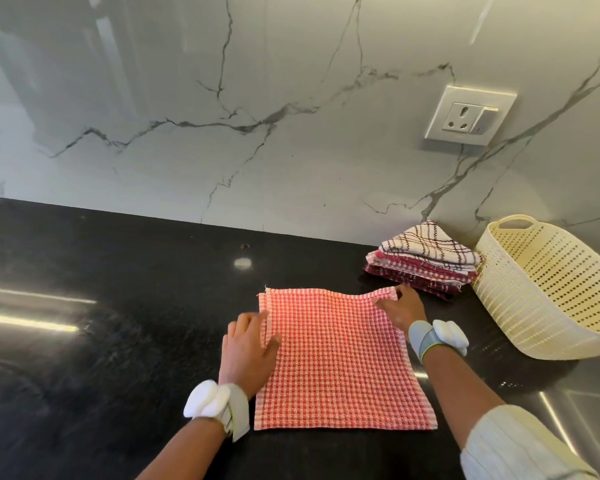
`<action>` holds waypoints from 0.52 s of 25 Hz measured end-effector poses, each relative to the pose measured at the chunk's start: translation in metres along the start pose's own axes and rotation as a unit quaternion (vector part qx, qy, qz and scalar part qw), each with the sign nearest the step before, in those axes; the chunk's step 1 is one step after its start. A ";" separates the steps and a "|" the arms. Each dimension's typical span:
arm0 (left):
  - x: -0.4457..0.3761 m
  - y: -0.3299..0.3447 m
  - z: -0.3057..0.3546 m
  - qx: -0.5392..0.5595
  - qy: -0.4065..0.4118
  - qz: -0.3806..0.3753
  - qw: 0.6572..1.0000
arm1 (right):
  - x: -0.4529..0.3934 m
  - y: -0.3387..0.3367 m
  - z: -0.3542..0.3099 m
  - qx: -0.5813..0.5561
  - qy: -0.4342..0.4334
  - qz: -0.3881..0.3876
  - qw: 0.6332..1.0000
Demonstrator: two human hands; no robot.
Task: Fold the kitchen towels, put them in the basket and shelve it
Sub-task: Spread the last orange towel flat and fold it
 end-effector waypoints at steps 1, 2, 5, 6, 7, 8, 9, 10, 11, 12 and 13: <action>-0.011 -0.003 0.005 0.007 -0.029 0.023 0.999 | 0.003 -0.001 0.000 -0.007 -0.015 0.022 1.000; -0.024 -0.004 0.008 0.016 -0.057 0.024 0.998 | 0.005 -0.001 0.001 -0.013 -0.031 0.040 0.999; -0.058 0.000 0.011 0.101 -0.139 -0.001 0.985 | 0.005 -0.004 0.002 0.035 -0.105 0.116 0.987; -0.065 0.004 0.011 0.138 -0.165 0.003 0.977 | 0.006 -0.006 0.003 0.058 -0.119 0.142 0.981; -0.069 0.007 0.011 0.166 -0.193 0.015 0.967 | 0.006 -0.008 0.005 0.074 -0.120 0.160 0.977; -0.072 0.010 0.012 0.183 -0.217 0.028 0.958 | 0.006 -0.009 0.007 0.077 -0.116 0.170 0.976; -0.075 0.013 0.012 0.188 -0.235 0.033 0.953 | 0.006 -0.010 0.009 0.072 -0.113 0.178 0.975; -0.077 0.015 0.014 0.180 -0.246 0.030 0.952 | 0.007 -0.012 0.011 0.059 -0.111 0.182 0.975; -0.080 0.017 0.016 0.167 -0.254 0.024 0.953 | 0.007 -0.013 0.012 0.044 -0.109 0.178 0.977; -0.083 0.016 0.016 0.153 -0.258 0.012 0.954 | 0.006 -0.013 0.013 0.033 -0.109 0.161 0.980; -0.086 0.016 0.016 0.138 -0.258 0.002 0.956 | 0.005 -0.012 0.015 0.028 -0.109 0.139 0.984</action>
Point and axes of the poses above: each hand's wrist, its own x-axis away from the middle knuckle, its own y-axis out of the palm, z = x × y, the point moved 4 cm from there along -x, towards the middle knuckle, and after that the axes turned 13 degrees about x, right-handed, at the moved point
